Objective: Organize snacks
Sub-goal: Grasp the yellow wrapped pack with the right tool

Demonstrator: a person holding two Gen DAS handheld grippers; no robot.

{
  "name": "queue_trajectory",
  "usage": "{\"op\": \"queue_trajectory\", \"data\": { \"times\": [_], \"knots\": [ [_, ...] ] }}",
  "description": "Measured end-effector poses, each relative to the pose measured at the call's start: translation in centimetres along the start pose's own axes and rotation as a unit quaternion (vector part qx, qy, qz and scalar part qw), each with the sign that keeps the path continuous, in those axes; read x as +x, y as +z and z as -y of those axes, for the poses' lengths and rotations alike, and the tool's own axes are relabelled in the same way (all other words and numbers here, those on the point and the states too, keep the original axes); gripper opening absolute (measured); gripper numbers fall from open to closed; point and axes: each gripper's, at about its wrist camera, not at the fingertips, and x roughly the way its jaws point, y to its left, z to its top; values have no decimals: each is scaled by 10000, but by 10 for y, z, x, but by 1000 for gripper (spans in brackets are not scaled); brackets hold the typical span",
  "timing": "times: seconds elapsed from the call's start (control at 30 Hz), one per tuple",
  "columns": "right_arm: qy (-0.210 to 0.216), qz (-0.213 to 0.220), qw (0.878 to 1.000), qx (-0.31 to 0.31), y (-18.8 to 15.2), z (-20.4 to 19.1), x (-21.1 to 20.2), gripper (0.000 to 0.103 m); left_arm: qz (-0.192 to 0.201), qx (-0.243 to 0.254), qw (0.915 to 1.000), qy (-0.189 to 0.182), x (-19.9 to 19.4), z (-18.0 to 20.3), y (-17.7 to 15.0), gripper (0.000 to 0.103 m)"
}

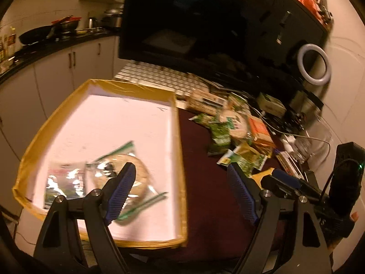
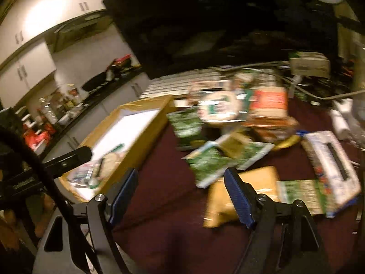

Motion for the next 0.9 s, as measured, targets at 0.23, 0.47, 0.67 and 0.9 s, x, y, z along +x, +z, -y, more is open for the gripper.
{"op": "queue_trajectory", "data": {
  "times": [0.23,0.47,0.67,0.9],
  "knots": [
    [-600,-15,9980,180,1,34,-9,78,-143,109,9998,-81,6,17,-4,82],
    [-953,-237,9952,3,-5,32,3,78,-237,86,9997,-63,10,20,-5,82],
    [-1621,-525,9827,-729,-18,6,21,67,-275,72,9996,-94,12,22,-5,82],
    [-1469,-388,9856,-747,-17,9,7,46,-292,153,9991,-249,12,34,-5,83]
  ]
}}
